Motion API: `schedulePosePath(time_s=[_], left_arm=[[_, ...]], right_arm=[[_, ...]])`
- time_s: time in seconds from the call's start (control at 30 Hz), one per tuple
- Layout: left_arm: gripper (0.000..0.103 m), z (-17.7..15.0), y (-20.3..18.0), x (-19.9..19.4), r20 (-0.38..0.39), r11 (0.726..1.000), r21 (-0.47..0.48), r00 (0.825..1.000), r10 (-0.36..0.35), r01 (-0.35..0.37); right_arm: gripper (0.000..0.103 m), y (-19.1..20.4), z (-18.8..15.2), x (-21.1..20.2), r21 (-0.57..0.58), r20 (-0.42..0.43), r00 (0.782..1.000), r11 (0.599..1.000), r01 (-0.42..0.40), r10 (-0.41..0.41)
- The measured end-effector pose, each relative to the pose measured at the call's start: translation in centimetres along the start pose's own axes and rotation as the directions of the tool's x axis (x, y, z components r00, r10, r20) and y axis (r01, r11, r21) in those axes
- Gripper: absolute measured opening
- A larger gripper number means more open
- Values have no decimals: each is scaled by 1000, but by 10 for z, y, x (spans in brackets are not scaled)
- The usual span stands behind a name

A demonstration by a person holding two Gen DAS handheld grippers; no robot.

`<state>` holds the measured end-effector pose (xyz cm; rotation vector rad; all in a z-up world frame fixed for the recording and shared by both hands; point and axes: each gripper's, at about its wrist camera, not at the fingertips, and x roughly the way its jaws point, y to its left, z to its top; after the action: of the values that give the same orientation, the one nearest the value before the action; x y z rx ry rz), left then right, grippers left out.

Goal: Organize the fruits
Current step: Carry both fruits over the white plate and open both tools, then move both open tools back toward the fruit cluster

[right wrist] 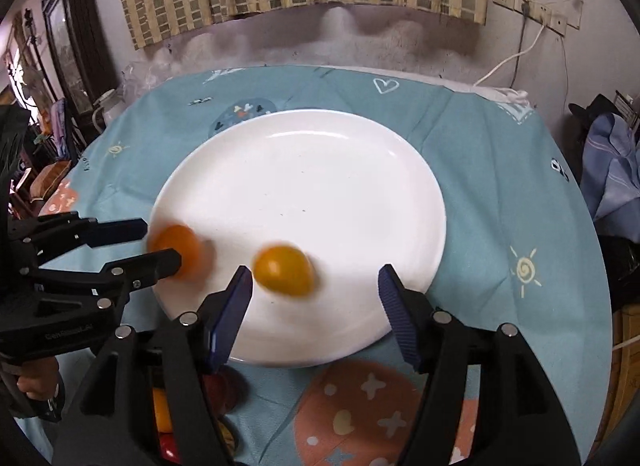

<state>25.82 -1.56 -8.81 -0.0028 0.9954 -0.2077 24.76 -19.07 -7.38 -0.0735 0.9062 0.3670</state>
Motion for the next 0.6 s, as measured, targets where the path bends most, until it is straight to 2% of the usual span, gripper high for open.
schedulePosePath(time_s=[0.13,0.23,0.37,0.6], left_arm=[[59,-8,11,-23,23,999,-38,1000,-8,9],[67,-25,16,-44,29,999,-49,999,13,-12],[68,-67,19,-68,-6,999,-39,999,36,-36],[68,-132,9,-86,-62,999,-43,998,26,-29]], right_arm=[[66,-3,-15,-29,31,22,1000,999,-14,14],[66,-6,-35,-55,69,35,999,997,-17,15],[66,-6,-70,-82,122,24,999,992,-24,21],[66,2,-134,-114,181,-40,998,983,-41,49]])
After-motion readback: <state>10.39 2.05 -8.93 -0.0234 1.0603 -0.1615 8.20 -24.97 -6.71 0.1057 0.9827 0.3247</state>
